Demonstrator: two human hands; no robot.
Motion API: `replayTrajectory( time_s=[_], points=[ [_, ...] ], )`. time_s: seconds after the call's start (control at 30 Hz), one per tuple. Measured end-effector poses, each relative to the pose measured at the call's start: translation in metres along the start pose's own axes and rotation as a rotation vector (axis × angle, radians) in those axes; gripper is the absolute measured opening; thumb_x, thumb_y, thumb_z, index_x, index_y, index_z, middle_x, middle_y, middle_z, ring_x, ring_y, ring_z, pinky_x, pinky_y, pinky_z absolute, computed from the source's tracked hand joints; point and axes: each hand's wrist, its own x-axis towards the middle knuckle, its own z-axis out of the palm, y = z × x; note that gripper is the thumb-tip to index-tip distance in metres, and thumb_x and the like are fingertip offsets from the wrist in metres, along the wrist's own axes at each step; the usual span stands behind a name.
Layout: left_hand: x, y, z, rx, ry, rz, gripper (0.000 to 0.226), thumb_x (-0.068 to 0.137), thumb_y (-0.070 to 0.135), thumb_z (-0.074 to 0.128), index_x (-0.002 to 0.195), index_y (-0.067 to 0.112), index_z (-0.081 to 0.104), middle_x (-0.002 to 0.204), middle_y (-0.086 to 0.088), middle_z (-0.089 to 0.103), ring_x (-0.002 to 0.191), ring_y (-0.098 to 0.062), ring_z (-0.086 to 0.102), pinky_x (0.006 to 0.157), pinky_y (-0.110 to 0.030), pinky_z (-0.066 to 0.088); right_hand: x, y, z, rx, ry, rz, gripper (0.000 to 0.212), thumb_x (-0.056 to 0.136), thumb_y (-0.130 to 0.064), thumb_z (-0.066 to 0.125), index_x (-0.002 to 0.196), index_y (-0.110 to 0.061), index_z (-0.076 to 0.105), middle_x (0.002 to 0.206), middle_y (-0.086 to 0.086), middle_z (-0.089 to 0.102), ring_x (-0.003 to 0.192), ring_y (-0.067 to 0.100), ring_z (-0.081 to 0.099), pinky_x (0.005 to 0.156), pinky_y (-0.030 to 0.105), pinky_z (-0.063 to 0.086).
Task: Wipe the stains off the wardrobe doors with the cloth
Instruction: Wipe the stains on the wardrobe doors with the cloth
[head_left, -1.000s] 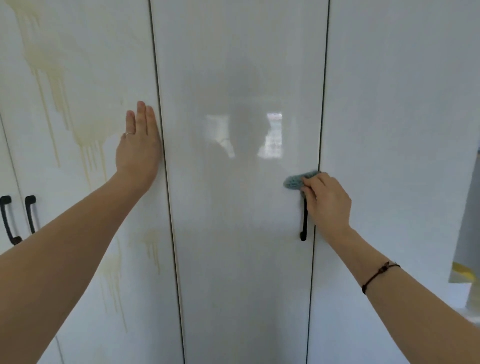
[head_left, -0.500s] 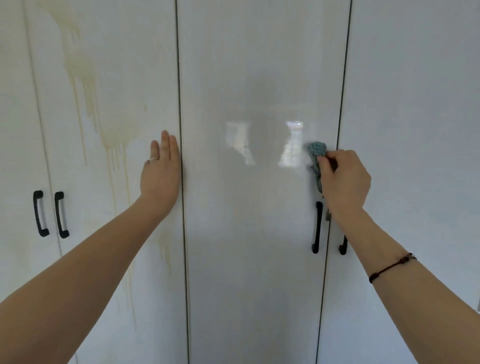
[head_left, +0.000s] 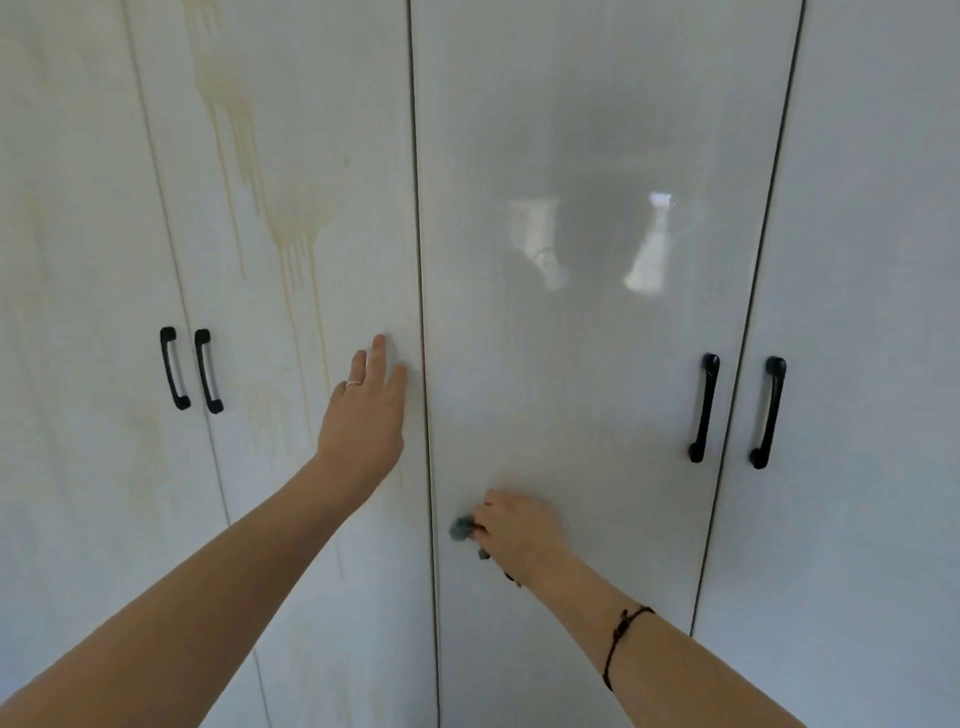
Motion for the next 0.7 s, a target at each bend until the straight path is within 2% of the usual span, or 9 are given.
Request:
replayTrajectory(
  time_s=[0.07, 0.17, 0.23, 0.3, 0.37, 0.43, 0.53, 0.63, 0.7],
  points=[
    [-0.035, -0.012, 0.01, -0.011, -0.059, -0.045, 0.074, 0.081, -0.006, 0.053, 0.151, 0.009, 0.032, 0.165, -0.02, -0.002, 0.152, -0.037, 0.01, 0.11, -0.042, 0.041, -0.018, 0.001, -0.008, 0.186, 0.189, 0.097, 0.026, 0.102, -0.039, 0.054, 0.099, -0.02, 0.072, 0.098, -0.011, 0.065, 0.081, 0.007, 0.068, 0.061, 0.029, 0.048],
    [-0.072, -0.03, 0.024, -0.075, -0.183, -0.126, 0.055, 0.083, -0.005, 0.052, 0.137, 0.007, 0.05, 0.163, -0.017, 0.02, 0.148, -0.031, 0.027, 0.103, -0.037, 0.046, -0.007, 0.012, -0.06, 0.284, 0.762, 0.179, 0.012, 0.093, -0.033, 0.071, 0.091, -0.021, 0.075, 0.085, -0.012, 0.067, 0.064, -0.001, 0.059, 0.051, 0.025, 0.048],
    [-0.089, -0.035, 0.031, -0.143, -0.26, -0.161, 0.04, 0.087, -0.002, 0.049, 0.125, 0.008, 0.06, 0.149, -0.011, 0.046, 0.119, -0.021, 0.053, 0.091, -0.034, 0.049, 0.017, 0.017, -0.105, 0.285, 0.979, 0.205, 0.016, 0.093, -0.035, 0.071, 0.094, -0.02, 0.076, 0.087, -0.007, 0.068, 0.065, 0.007, 0.06, 0.054, 0.025, 0.046],
    [-0.101, -0.035, 0.035, -0.193, -0.279, -0.175, 0.03, 0.093, 0.007, 0.048, 0.118, 0.01, 0.065, 0.131, -0.005, 0.06, 0.094, -0.015, 0.055, 0.078, -0.03, 0.046, 0.046, 0.014, -0.133, 0.278, 1.049, 0.176, 0.02, 0.094, -0.036, 0.07, 0.096, -0.018, 0.076, 0.089, -0.007, 0.068, 0.067, 0.008, 0.059, 0.055, 0.025, 0.045],
    [-0.109, -0.036, 0.036, -0.225, -0.251, -0.161, 0.026, 0.098, 0.02, 0.048, 0.118, 0.012, 0.064, 0.124, -0.002, 0.062, 0.1, -0.02, 0.062, 0.075, -0.03, 0.045, 0.074, 0.0, -0.129, 0.27, 1.033, 0.117, 0.017, 0.093, -0.031, 0.071, 0.093, -0.014, 0.075, 0.086, -0.004, 0.066, 0.064, 0.009, 0.057, 0.054, 0.023, 0.042],
    [-0.115, -0.041, 0.036, -0.255, -0.235, -0.15, 0.028, 0.1, 0.028, 0.047, 0.119, 0.014, 0.063, 0.125, -0.001, 0.061, 0.106, -0.021, 0.063, 0.079, -0.031, 0.048, 0.09, -0.024, -0.091, 0.175, 0.992, 0.041, 0.013, 0.091, -0.022, 0.073, 0.085, -0.011, 0.073, 0.08, -0.001, 0.062, 0.062, 0.013, 0.056, 0.051, 0.024, 0.039],
    [-0.12, -0.053, 0.036, -0.293, -0.237, -0.152, 0.03, 0.101, 0.03, 0.047, 0.12, 0.014, 0.063, 0.128, -0.001, 0.06, 0.109, -0.021, 0.062, 0.086, -0.033, 0.049, 0.083, -0.055, 0.005, 0.139, 0.763, -0.026, 0.014, 0.09, -0.019, 0.07, 0.078, -0.013, 0.069, 0.077, -0.001, 0.06, 0.06, 0.015, 0.055, 0.05, 0.027, 0.044],
    [-0.127, -0.065, 0.041, -0.332, -0.251, -0.134, 0.031, 0.102, 0.029, 0.047, 0.123, 0.013, 0.063, 0.131, -0.001, 0.059, 0.114, -0.021, 0.06, 0.091, -0.031, 0.047, 0.034, -0.078, 0.105, 0.288, 0.199, 0.199, 0.025, 0.097, -0.031, 0.053, 0.082, -0.017, 0.067, 0.086, -0.006, 0.061, 0.07, 0.015, 0.062, 0.059, 0.033, 0.054],
    [-0.138, -0.072, 0.047, -0.393, -0.278, -0.092, 0.033, 0.101, 0.027, 0.048, 0.129, 0.015, 0.062, 0.137, 0.001, 0.058, 0.122, -0.019, 0.056, 0.098, -0.03, 0.044, -0.008, -0.09, 0.141, 0.3, -0.089, 0.409, 0.026, 0.1, -0.039, 0.054, 0.089, -0.021, 0.069, 0.089, -0.007, 0.065, 0.08, 0.014, 0.065, 0.068, 0.031, 0.053]
  ],
)
